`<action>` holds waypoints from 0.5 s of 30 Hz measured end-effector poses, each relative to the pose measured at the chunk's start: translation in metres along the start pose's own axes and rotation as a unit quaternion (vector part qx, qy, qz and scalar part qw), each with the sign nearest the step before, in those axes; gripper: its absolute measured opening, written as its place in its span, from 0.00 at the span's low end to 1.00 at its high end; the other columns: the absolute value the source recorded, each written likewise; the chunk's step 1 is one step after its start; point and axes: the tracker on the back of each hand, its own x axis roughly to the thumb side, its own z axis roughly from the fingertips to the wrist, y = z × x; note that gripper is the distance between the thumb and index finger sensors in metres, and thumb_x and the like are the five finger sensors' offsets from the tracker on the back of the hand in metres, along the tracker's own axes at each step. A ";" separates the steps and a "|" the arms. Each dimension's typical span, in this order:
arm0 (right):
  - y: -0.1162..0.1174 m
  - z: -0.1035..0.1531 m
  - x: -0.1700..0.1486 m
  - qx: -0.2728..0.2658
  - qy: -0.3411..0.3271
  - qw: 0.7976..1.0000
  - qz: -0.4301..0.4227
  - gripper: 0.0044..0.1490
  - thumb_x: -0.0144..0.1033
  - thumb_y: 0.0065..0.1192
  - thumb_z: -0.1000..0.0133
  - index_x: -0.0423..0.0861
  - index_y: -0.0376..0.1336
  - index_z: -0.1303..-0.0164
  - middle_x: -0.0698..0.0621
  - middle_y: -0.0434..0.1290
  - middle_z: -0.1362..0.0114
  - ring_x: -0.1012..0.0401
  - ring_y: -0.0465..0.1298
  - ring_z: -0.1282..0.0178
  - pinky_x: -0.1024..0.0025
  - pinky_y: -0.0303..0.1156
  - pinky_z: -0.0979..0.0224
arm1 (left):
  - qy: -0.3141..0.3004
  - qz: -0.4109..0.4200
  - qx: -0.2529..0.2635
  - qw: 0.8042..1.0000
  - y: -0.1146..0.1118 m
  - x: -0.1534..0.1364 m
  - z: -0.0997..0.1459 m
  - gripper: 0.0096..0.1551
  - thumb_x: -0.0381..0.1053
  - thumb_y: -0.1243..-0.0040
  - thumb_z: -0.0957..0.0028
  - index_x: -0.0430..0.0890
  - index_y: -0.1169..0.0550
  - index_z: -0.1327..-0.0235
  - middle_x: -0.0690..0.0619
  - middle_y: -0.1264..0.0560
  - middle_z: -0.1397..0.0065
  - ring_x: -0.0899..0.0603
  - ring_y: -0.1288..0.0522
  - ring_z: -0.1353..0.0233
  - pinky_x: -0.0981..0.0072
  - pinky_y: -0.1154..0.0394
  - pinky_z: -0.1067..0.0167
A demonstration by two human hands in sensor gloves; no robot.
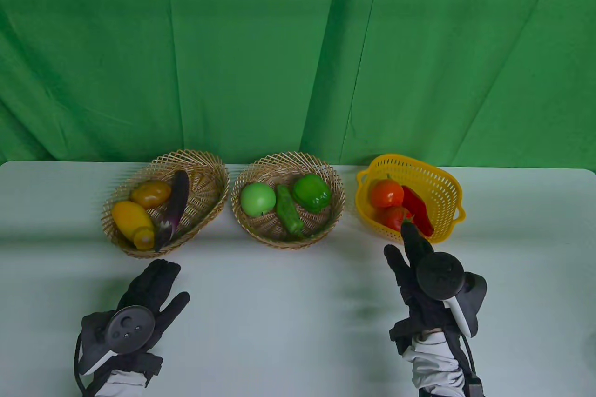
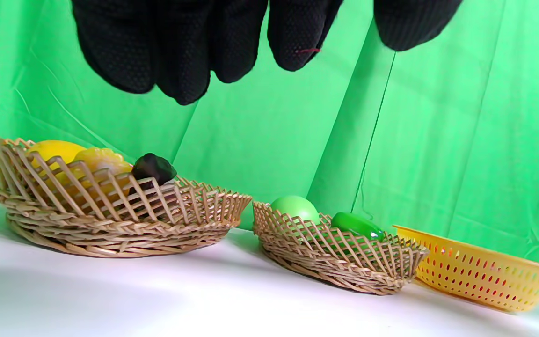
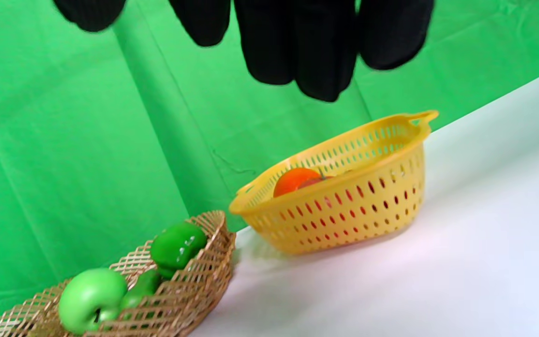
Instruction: Place 10 objects into 3 containers, with green background
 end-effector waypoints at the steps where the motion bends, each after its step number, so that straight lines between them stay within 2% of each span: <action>1: 0.004 0.005 0.002 0.001 -0.006 1.000 0.005 0.45 0.62 0.46 0.37 0.52 0.48 0.12 0.39 0.62 0.15 0.38 0.68 0.24 0.37 0.61 0.21 | -0.002 -0.002 -0.001 1.000 0.000 0.001 0.000 0.41 0.69 0.53 0.41 0.52 0.35 0.17 0.39 0.33 0.16 0.32 0.27 0.23 0.39 0.27 0.34; 15: 0.057 0.045 0.038 0.022 -0.092 0.995 0.043 0.44 0.62 0.46 0.37 0.52 0.49 0.13 0.39 0.63 0.15 0.39 0.68 0.24 0.37 0.61 0.22 | -0.009 0.005 -0.002 1.000 -0.002 0.003 0.000 0.41 0.69 0.53 0.41 0.52 0.35 0.17 0.39 0.33 0.16 0.32 0.27 0.23 0.39 0.27 0.34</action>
